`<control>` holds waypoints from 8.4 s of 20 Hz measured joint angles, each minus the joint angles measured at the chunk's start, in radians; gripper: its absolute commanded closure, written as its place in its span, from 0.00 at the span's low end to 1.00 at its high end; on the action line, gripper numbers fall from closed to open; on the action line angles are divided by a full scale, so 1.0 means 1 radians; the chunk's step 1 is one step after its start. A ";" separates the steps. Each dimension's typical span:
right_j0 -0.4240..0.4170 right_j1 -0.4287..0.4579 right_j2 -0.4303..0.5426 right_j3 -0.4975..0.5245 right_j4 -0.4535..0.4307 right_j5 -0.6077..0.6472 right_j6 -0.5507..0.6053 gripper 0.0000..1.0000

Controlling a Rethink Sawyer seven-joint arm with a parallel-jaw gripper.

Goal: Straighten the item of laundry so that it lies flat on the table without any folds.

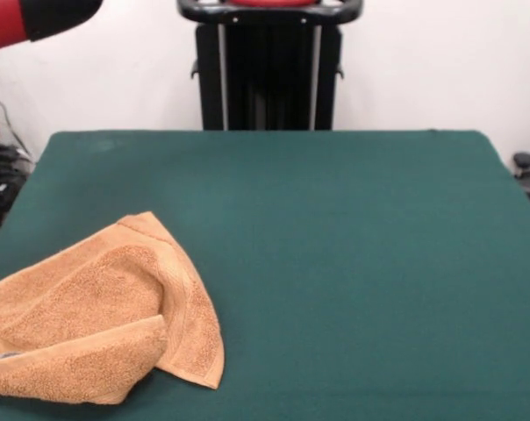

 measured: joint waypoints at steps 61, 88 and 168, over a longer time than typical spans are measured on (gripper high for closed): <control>0.241 -0.083 -0.652 0.170 0.456 -0.124 0.626 0.00; 0.346 -0.239 -1.007 0.282 0.815 -0.161 0.855 0.00; 0.447 -0.168 -1.432 0.257 1.021 -0.109 0.865 1.00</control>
